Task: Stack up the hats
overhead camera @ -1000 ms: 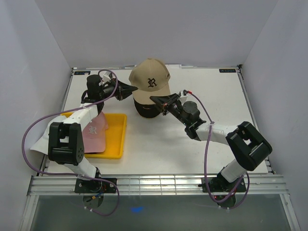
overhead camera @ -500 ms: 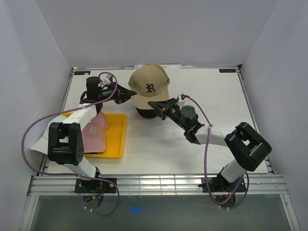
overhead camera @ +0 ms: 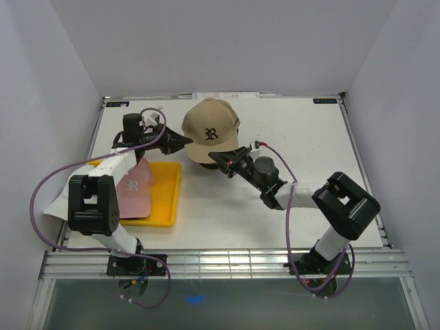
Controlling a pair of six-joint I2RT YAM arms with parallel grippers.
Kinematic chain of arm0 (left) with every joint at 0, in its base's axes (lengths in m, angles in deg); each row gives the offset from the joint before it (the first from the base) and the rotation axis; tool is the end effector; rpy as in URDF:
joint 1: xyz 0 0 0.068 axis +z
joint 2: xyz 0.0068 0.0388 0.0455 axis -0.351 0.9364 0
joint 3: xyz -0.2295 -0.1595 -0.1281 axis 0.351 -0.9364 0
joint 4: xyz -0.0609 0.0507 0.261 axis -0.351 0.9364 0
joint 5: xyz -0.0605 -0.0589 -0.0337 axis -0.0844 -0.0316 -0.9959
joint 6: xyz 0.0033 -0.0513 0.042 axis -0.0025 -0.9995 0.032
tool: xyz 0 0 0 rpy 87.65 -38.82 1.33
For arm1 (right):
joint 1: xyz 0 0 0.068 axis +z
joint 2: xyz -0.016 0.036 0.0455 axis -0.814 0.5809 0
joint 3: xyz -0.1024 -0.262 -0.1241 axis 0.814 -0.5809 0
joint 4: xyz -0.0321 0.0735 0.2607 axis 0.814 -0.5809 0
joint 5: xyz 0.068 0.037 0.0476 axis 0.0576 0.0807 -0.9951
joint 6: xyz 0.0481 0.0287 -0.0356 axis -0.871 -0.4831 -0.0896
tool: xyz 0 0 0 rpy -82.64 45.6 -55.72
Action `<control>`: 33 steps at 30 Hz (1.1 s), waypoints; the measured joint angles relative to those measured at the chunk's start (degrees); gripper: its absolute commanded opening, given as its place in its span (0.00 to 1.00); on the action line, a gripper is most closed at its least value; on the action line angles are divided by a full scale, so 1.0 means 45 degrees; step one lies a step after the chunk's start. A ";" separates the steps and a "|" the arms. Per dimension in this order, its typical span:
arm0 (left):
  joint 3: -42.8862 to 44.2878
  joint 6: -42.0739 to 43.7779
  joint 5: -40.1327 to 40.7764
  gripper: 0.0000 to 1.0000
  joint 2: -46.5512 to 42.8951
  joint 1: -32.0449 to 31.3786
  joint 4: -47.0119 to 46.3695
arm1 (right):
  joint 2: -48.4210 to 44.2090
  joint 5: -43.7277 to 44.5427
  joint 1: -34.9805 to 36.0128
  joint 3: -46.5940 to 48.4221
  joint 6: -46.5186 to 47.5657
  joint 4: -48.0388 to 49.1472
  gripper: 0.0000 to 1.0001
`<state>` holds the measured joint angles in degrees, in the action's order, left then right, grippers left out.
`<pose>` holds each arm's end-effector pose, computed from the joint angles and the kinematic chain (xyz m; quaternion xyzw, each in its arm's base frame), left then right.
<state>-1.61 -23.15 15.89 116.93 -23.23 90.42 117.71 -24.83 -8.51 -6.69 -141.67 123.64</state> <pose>0.3614 -0.0591 0.2637 -0.2590 0.7749 -0.5670 0.1048 0.2469 0.2549 0.2422 0.2839 0.6136 0.6936 0.2487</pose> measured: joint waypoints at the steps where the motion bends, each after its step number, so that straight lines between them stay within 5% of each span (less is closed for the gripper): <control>1: 0.0005 0.0117 -0.0005 0.00 0.0000 0.0024 0.0185 | 0.0034 0.0015 0.0029 -0.0049 -0.0019 0.0073 0.08; 22: 0.0282 0.1749 -0.0160 0.09 0.0534 -0.0155 0.2132 | 0.1175 0.0311 0.0321 -0.1501 -0.0544 0.2832 0.08; 33: 0.0335 0.2317 0.0097 0.32 0.0622 -0.0160 0.2511 | 0.1899 0.0325 0.0374 -0.1651 -0.0763 0.3798 0.08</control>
<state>-0.11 -12.72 16.32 119.73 -23.95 101.72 126.26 -23.36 -6.83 -14.12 -145.10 140.73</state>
